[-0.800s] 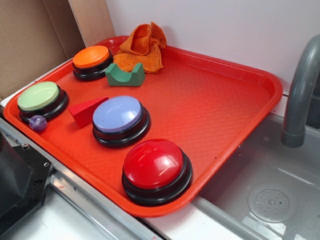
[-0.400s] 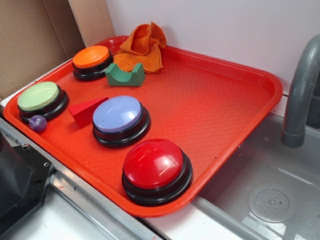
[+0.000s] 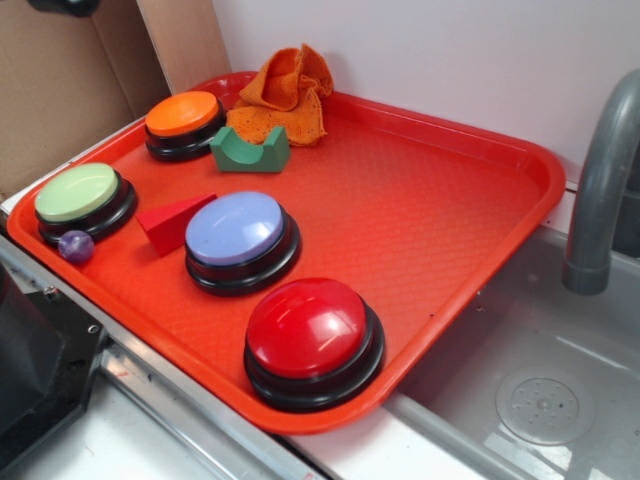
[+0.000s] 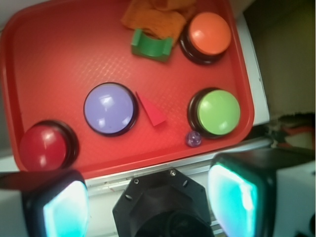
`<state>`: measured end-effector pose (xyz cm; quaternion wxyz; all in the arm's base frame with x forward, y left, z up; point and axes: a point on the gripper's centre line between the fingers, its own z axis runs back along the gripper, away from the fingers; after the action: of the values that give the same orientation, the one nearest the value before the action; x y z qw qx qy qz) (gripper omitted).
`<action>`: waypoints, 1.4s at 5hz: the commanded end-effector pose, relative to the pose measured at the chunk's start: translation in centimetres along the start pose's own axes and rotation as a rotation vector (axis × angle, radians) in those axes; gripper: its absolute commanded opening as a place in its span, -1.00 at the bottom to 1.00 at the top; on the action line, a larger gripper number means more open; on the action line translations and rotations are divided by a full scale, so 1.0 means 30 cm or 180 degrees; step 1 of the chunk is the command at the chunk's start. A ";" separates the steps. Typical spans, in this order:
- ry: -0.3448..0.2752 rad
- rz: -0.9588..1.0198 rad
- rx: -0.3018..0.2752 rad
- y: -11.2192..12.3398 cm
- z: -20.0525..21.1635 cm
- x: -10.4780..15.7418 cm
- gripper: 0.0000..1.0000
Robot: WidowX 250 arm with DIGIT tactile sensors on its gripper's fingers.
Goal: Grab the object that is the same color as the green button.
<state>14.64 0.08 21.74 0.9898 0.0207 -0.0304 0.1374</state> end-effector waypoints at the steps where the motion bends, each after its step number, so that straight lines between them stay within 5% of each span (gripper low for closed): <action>1: -0.0017 0.0877 0.0112 0.052 -0.161 0.176 1.00; 2: -0.0123 0.1572 0.0093 0.100 -0.246 0.232 1.00; 7: -0.0005 0.2157 0.0143 0.192 -0.584 0.380 1.00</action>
<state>25.27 8.48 4.42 0.8909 0.0325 -0.0166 0.4528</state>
